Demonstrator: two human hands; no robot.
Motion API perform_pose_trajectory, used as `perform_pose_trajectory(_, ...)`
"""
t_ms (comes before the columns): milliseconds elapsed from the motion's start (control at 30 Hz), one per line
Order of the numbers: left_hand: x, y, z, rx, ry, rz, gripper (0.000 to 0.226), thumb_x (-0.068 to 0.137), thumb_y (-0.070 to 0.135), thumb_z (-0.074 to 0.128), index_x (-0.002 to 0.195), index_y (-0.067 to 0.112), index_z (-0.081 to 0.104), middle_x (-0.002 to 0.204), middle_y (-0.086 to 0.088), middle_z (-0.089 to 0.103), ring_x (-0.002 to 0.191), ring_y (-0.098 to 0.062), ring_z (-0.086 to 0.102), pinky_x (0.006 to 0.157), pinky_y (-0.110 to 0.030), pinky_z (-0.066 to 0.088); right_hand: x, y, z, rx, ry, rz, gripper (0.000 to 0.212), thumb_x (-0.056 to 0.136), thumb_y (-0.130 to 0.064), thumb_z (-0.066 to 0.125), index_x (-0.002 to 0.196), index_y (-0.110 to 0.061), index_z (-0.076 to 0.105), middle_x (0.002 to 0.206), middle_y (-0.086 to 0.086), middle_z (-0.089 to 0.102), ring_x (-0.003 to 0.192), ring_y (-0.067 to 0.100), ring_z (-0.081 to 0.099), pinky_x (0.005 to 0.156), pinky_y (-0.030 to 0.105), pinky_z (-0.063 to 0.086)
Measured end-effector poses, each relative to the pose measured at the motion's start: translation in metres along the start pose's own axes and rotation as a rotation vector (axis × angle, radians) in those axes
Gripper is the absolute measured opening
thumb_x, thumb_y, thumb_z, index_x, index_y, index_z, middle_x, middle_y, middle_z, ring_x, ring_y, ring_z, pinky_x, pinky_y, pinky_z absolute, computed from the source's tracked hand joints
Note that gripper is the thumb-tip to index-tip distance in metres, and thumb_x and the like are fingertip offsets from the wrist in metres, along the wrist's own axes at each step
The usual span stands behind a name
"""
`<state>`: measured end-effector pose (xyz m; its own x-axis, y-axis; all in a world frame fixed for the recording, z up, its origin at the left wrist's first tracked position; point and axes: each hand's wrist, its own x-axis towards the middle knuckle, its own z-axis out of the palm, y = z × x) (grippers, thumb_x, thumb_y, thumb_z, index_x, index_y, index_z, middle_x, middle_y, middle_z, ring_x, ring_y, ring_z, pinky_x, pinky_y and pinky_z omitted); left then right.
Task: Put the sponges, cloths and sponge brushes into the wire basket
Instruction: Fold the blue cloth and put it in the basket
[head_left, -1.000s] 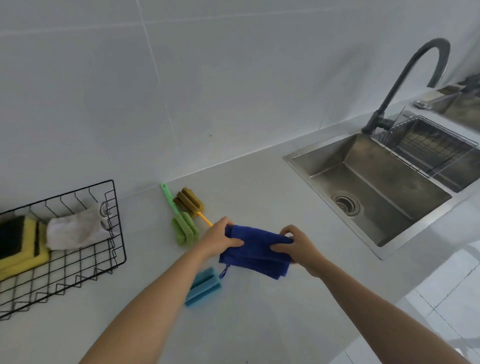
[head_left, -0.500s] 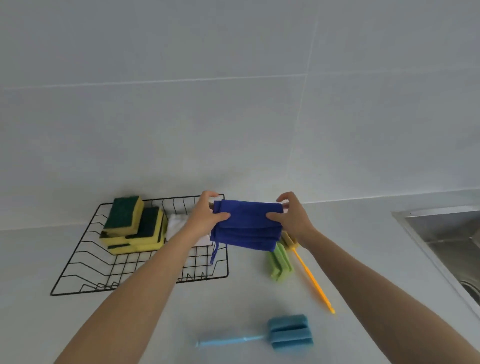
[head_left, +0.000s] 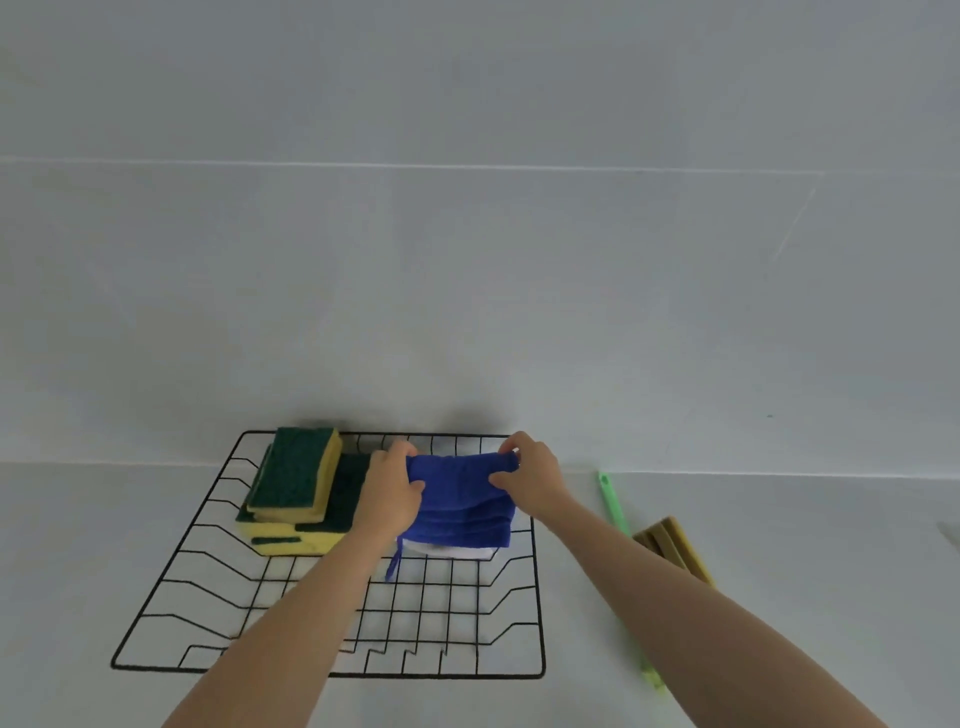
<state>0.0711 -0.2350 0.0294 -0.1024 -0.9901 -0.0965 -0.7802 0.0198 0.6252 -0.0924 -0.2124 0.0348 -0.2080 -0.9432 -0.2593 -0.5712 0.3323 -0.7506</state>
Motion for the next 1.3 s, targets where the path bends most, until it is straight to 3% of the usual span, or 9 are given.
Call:
perform_pose_trajectory(100,0.005,-0.010,0.008,0.021,-0.008,-0.019,0.031,0.089,0.005,0.052,0.119,0.007,0.045,0.121,-0.016,0.045,0.092,-0.020,0.050,0.081,-0.025,0.042,0.009,-0.001,0.011,-0.129,-0.058,-0.053,0.034,0.084,-0.005,0.055,0.118,-0.007,0.049,0.126,0.013,0.043,0.085,0.020,0.044,0.066,0.020,0.039)
perform_pose_trajectory(200,0.011,-0.016,0.014,0.060,0.002,-0.025,0.032,0.089,0.005,0.052,0.120,0.007,0.044,0.123,-0.016,0.045,0.097,-0.024,0.054,0.081,-0.026,0.042,0.014,-0.001,0.021,-0.284,-0.108,-0.111,0.034,0.089,-0.006,0.050,0.123,-0.009,0.045,0.132,0.011,0.038,0.096,0.027,0.053,0.085,0.033,0.047)
perform_pose_trajectory(333,0.017,-0.020,0.023,0.150,0.000,-0.021,0.034,0.090,0.005,0.050,0.123,0.008,0.043,0.124,-0.015,0.043,0.091,-0.022,0.056,0.079,-0.027,0.047,0.016,-0.001,0.031,-0.440,-0.126,-0.143,0.033,0.092,-0.008,0.049,0.125,-0.007,0.043,0.133,0.012,0.037,0.103,0.031,0.057,0.085,0.035,0.050)
perform_pose_trajectory(533,0.018,-0.025,0.030,0.300,-0.047,-0.033,0.034,0.090,0.006,0.050,0.124,0.004,0.044,0.130,-0.014,0.042,0.109,-0.024,0.052,0.089,-0.031,0.049,0.014,0.001,0.032,-0.584,-0.188,-0.141,0.036,0.094,-0.013,0.047,0.129,-0.007,0.042,0.136,0.010,0.036,0.106,0.030,0.057,0.086,0.035,0.049)
perform_pose_trajectory(667,0.017,-0.022,0.027,0.346,-0.134,-0.033,0.035,0.095,0.012,0.041,0.128,0.001,0.041,0.141,-0.016,0.033,0.126,-0.026,0.040,0.104,-0.033,0.039,0.006,0.003,0.024,-0.626,-0.229,-0.137,0.041,0.095,-0.020,0.043,0.134,-0.010,0.038,0.140,0.009,0.032,0.123,0.028,0.041,0.091,0.037,0.045)
perform_pose_trajectory(867,0.007,-0.011,0.018,0.376,-0.193,0.032,0.049,0.099,0.024,0.032,0.142,0.005,0.020,0.152,-0.016,0.019,0.141,-0.029,0.017,0.116,-0.038,0.022,-0.014,-0.003,0.003,-0.572,-0.315,-0.181,0.062,0.096,-0.031,0.038,0.148,-0.015,0.008,0.158,0.005,0.007,0.144,0.027,0.010,0.112,0.040,0.028)
perform_pose_trajectory(1033,-0.010,0.005,0.010,0.443,-0.161,0.117,0.057,0.097,0.036,0.032,0.146,0.021,0.008,0.157,-0.010,0.004,0.145,-0.029,-0.001,0.117,-0.048,0.009,-0.039,0.002,-0.026,-0.593,-0.238,-0.208,0.071,0.096,-0.043,0.035,0.148,-0.018,-0.004,0.159,0.004,-0.008,0.147,0.022,-0.004,0.119,0.039,0.014)
perform_pose_trajectory(1300,-0.071,0.041,0.012,0.448,-0.197,0.319,0.064,0.094,0.043,0.036,0.146,0.024,0.003,0.157,-0.007,0.003,0.145,-0.026,-0.002,0.117,-0.050,0.011,-0.107,0.036,-0.073,-0.589,-0.133,-0.154,0.079,0.092,-0.057,0.031,0.147,-0.021,-0.013,0.157,0.004,-0.019,0.146,0.022,-0.013,0.119,0.042,0.002)
